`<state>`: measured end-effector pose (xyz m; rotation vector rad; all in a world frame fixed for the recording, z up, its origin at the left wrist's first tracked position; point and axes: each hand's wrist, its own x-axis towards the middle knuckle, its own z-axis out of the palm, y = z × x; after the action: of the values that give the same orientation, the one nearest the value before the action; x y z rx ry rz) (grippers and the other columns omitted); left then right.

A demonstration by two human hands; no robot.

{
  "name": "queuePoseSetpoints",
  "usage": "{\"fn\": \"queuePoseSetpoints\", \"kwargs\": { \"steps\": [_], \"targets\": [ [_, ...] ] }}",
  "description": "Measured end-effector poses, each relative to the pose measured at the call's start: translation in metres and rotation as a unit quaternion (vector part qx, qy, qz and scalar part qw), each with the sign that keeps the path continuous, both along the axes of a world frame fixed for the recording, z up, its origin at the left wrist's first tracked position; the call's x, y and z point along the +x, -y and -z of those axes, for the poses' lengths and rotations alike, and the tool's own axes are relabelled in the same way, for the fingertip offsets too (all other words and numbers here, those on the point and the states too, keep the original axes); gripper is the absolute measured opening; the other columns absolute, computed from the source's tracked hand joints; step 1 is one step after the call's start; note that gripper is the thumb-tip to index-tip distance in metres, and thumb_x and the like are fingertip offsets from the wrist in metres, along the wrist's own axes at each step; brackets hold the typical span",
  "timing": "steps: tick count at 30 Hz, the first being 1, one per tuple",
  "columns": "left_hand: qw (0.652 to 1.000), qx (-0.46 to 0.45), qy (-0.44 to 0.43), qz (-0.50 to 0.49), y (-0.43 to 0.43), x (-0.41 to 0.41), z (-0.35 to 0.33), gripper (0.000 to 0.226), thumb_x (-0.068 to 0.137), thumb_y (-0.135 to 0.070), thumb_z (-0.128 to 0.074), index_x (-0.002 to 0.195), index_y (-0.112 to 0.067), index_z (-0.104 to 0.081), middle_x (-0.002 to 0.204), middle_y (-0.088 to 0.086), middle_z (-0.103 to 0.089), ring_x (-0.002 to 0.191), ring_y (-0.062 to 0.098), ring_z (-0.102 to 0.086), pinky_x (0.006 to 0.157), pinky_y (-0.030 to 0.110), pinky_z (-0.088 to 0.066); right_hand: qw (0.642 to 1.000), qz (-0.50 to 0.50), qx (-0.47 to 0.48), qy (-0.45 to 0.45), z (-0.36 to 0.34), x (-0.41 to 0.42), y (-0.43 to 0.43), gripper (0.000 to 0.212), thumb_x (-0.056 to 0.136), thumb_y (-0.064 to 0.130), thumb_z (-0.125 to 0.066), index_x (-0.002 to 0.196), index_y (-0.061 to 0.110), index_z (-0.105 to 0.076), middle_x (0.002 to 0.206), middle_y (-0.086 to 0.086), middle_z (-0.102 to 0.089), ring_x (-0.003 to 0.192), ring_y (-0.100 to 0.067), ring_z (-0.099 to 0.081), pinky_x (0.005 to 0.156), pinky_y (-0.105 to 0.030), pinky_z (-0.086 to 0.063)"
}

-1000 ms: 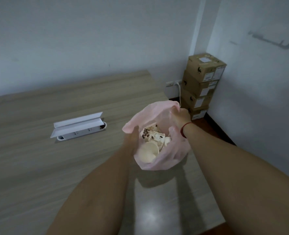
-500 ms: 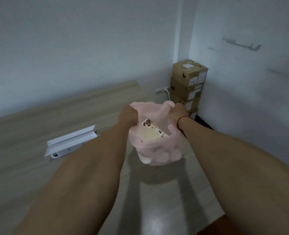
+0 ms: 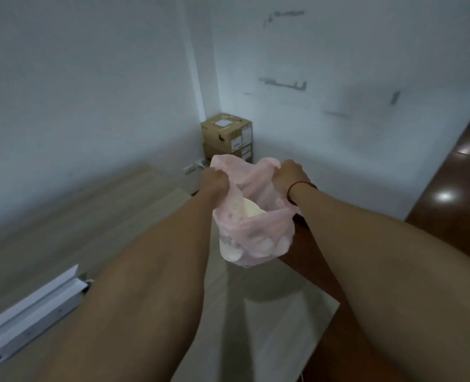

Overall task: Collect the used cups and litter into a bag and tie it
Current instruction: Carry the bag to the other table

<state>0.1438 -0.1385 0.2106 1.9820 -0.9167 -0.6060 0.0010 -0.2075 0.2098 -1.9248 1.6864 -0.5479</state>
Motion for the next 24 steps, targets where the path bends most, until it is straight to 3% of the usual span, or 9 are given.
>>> {"fn": "queuePoseSetpoints", "kwargs": {
  "steps": [4, 8, 12, 14, 16, 20, 24],
  "targets": [
    [0.997, -0.012, -0.033, 0.071, 0.063, -0.086, -0.006, 0.041, 0.102, -0.016, -0.033, 0.130, 0.010, -0.050, 0.126, 0.019, -0.057, 0.121, 0.036, -0.054, 0.087, 0.033, -0.044, 0.996, 0.089, 0.000, 0.007, -0.005, -0.099, 0.028, 0.037, 0.096, 0.022, -0.042, 0.125, 0.005, -0.056, 0.132, -0.019, -0.056, 0.120, -0.036, -0.056, 0.101, -0.039, -0.046],
    [0.982, -0.017, -0.045, 0.184, 0.125, -0.208, -0.006, 0.040, 0.096, -0.015, -0.037, 0.115, 0.013, -0.059, 0.120, 0.029, -0.061, 0.114, 0.040, -0.060, 0.097, 0.042, -0.050, 0.982, 0.189, -0.009, 0.005, -0.007, -0.229, 0.048, 0.039, 0.097, 0.025, -0.043, 0.127, 0.004, -0.054, 0.135, -0.019, -0.053, 0.123, -0.036, -0.054, 0.103, -0.038, -0.044],
    [0.948, -0.019, -0.049, 0.315, 0.192, -0.367, 0.017, 0.063, 0.071, -0.034, -0.037, 0.112, 0.008, -0.060, 0.113, 0.028, -0.065, 0.103, 0.041, -0.066, 0.093, 0.051, -0.054, 0.959, 0.283, -0.016, 0.010, -0.009, -0.380, 0.048, 0.044, 0.097, 0.028, -0.043, 0.131, 0.002, -0.052, 0.136, -0.020, -0.053, 0.124, -0.035, -0.053, 0.102, -0.037, -0.044],
    [0.921, 0.002, -0.041, 0.387, 0.200, -0.474, 0.020, 0.065, 0.070, -0.034, -0.038, 0.116, 0.008, -0.059, 0.117, 0.027, -0.064, 0.105, 0.041, -0.065, 0.093, 0.051, -0.054, 0.939, 0.343, -0.010, 0.026, -0.007, -0.471, 0.038, 0.045, 0.097, 0.029, -0.043, 0.132, 0.003, -0.051, 0.137, -0.019, -0.052, 0.124, -0.035, -0.053, 0.102, -0.038, -0.045],
    [0.887, 0.013, -0.035, 0.460, 0.171, -0.569, 0.006, 0.052, 0.084, -0.026, -0.042, 0.119, 0.009, -0.059, 0.118, 0.024, -0.064, 0.107, 0.038, -0.064, 0.093, 0.044, -0.054, 0.915, 0.401, -0.013, 0.036, 0.000, -0.557, 0.022, 0.044, 0.097, 0.029, -0.042, 0.130, 0.003, -0.053, 0.134, -0.020, -0.055, 0.121, -0.036, -0.055, 0.099, -0.038, -0.045],
    [0.844, 0.011, -0.023, 0.536, 0.147, -0.703, 0.015, 0.040, 0.097, -0.015, -0.038, 0.123, 0.009, -0.057, 0.113, 0.020, -0.063, 0.104, 0.034, -0.061, 0.075, 0.030, -0.044, 0.879, 0.475, -0.010, 0.043, 0.010, -0.668, -0.022, 0.040, 0.099, 0.026, -0.040, 0.128, 0.003, -0.054, 0.132, -0.019, -0.056, 0.119, -0.037, -0.055, 0.098, -0.037, -0.044],
    [0.761, 0.013, -0.016, 0.648, 0.088, -0.849, 0.026, 0.041, 0.099, -0.016, -0.037, 0.119, 0.013, -0.057, 0.120, 0.027, -0.061, 0.112, 0.038, -0.060, 0.082, 0.037, -0.049, 0.811, 0.583, -0.010, 0.035, 0.021, -0.789, -0.098, 0.040, 0.098, 0.027, -0.038, 0.126, 0.003, -0.053, 0.134, -0.019, -0.053, 0.121, -0.037, -0.054, 0.101, -0.038, -0.043]
  ]
}}
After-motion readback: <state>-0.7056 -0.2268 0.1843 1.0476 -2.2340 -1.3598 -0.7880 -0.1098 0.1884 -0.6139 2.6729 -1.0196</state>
